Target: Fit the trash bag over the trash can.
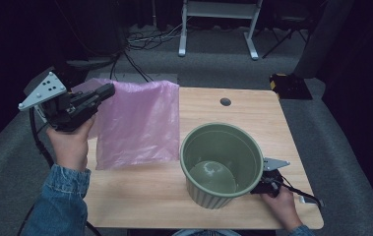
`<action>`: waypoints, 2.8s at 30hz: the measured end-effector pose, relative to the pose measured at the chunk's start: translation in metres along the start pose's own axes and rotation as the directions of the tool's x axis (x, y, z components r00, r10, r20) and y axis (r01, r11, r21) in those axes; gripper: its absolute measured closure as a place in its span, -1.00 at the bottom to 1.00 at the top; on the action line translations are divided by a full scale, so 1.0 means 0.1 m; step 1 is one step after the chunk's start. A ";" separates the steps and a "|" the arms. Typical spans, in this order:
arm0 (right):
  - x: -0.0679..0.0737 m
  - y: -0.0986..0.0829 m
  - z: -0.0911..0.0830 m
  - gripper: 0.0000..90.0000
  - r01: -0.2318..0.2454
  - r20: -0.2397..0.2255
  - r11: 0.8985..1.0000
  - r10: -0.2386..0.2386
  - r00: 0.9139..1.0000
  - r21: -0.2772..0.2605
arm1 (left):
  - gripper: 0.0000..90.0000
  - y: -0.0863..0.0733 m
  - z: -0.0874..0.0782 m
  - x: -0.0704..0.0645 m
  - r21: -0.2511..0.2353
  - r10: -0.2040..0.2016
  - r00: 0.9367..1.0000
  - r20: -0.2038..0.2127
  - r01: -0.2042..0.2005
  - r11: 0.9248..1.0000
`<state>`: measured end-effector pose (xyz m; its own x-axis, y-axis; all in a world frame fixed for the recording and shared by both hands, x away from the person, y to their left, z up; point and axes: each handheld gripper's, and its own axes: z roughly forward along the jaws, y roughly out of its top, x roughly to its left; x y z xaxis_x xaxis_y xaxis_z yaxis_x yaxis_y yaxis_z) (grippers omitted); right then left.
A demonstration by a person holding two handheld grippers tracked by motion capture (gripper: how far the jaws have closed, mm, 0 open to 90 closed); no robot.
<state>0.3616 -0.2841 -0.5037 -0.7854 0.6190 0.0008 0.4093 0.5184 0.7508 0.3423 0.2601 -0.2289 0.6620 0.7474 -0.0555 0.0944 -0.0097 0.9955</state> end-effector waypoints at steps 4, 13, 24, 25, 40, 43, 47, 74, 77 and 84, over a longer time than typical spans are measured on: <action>0.00 0.00 0.00 -0.37 0.000 0.000 1.000 0.000 1.000 0.000 | 1.00 0.11 -0.03 0.03 -0.017 0.012 1.000 -0.008 -0.012 1.000; 0.00 0.00 0.00 -0.37 0.000 -0.001 1.000 0.000 1.000 0.000 | 1.00 0.30 -0.01 0.07 -0.028 0.020 1.000 0.002 -0.019 0.999; 0.00 0.00 0.00 -0.37 0.000 -0.001 1.000 0.000 1.000 0.000 | 1.00 0.52 0.12 0.01 -0.028 0.037 0.998 0.047 -0.035 0.999; 0.00 0.00 0.00 -0.37 0.000 -0.001 1.000 0.000 1.000 0.000 | 1.00 0.54 0.13 0.00 -0.029 0.038 0.998 0.054 -0.036 0.999; 0.00 0.00 0.00 -0.37 0.001 -0.002 1.000 -0.001 1.000 0.000 | 1.00 0.81 0.30 -0.24 -0.031 0.090 0.992 0.090 -0.088 0.996; 0.00 0.00 0.00 -0.37 0.002 -0.003 1.000 -0.002 1.000 0.000 | 1.00 0.86 0.32 -0.25 -0.034 0.087 0.992 0.094 -0.084 0.996; 0.00 0.00 0.00 -0.37 0.001 -0.003 1.000 -0.001 1.000 0.000 | 1.00 0.90 0.36 -0.30 -0.042 0.083 0.990 0.113 -0.079 0.996; 0.00 0.00 0.00 -0.37 0.002 -0.003 1.000 -0.002 1.000 0.000 | 1.00 0.71 1.00 -0.74 -0.026 0.072 0.966 0.249 -0.068 0.997; 0.00 0.00 0.00 -0.37 0.001 -0.004 1.000 -0.001 1.000 0.000 | 1.00 0.67 1.08 -0.81 -0.023 0.069 0.959 0.274 -0.065 0.998; 0.00 0.00 0.00 -0.37 0.005 -0.002 1.000 -0.005 1.000 -0.001 | 1.00 0.63 1.21 -0.93 -0.014 0.067 0.949 0.308 -0.066 0.998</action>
<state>0.3613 -0.2842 -0.5037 -0.7883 0.6153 -0.0011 0.4051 0.5203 0.7518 0.3765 0.1095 -0.1707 0.8635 0.5042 -0.0099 0.0400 -0.0490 0.9980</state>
